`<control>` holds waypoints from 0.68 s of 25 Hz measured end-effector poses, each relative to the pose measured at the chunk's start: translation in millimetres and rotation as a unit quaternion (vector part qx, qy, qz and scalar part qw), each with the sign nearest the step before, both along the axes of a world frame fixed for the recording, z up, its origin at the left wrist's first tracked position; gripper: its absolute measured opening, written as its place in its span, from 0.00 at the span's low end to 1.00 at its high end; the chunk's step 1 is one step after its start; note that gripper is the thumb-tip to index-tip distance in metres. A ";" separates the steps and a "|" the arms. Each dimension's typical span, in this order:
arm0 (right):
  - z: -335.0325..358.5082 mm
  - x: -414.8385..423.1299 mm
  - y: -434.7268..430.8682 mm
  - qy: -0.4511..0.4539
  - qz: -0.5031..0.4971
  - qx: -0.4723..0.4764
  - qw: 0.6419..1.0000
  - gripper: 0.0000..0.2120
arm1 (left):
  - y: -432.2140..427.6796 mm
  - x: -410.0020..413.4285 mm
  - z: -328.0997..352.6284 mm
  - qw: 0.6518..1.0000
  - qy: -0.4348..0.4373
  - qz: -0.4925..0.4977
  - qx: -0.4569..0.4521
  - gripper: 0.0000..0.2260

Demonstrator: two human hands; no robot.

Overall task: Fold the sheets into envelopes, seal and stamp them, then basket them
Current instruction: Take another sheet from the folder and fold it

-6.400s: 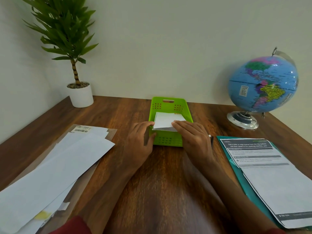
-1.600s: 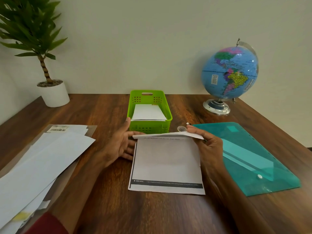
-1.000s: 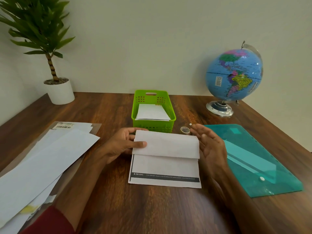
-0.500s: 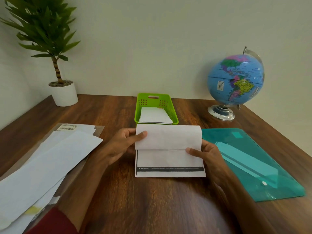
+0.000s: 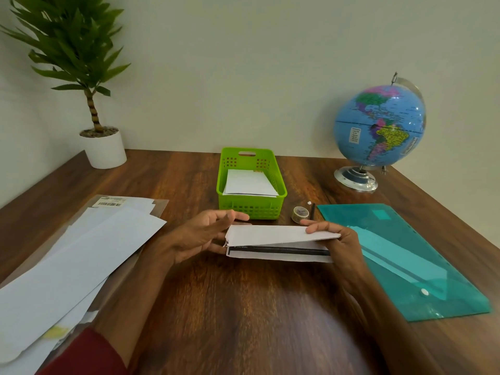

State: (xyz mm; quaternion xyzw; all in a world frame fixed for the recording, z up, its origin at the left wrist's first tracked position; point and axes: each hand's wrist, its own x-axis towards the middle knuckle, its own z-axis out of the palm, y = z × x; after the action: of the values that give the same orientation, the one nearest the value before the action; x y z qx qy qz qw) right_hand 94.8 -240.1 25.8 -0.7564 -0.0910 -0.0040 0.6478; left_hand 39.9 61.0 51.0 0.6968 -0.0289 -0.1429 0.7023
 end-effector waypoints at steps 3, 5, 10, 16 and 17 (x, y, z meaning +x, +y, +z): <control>2.5 -0.4 1.8 -0.004 -0.003 -0.003 1.000 0.22 | 2.5 4.4 -2.7 1.000 -0.014 0.016 0.012 0.23; 4.8 -0.4 3.6 0.040 -0.016 0.056 0.998 0.20 | 4.5 6.6 -4.0 0.999 -0.026 0.036 0.015 0.26; 13.2 -2.7 6.5 0.160 -0.035 0.156 0.974 0.11 | 6.5 8.5 -2.5 0.990 -0.075 0.115 0.020 0.24; 1.7 -7.1 -0.3 -0.094 0.019 -0.096 0.991 0.12 | 11.7 6.4 1.3 0.977 -0.152 0.126 0.077 0.12; -0.9 -5.2 -1.1 -0.131 0.024 -0.139 0.981 0.16 | 10.9 4.5 2.1 0.977 -0.154 0.122 0.087 0.11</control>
State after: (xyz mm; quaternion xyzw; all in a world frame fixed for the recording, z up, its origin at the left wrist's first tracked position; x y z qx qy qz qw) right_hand 89.7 -241.2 24.8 -0.8294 -0.1931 -0.0747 0.5189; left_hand 44.4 71.9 53.1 0.7671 -0.0388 0.0510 0.6384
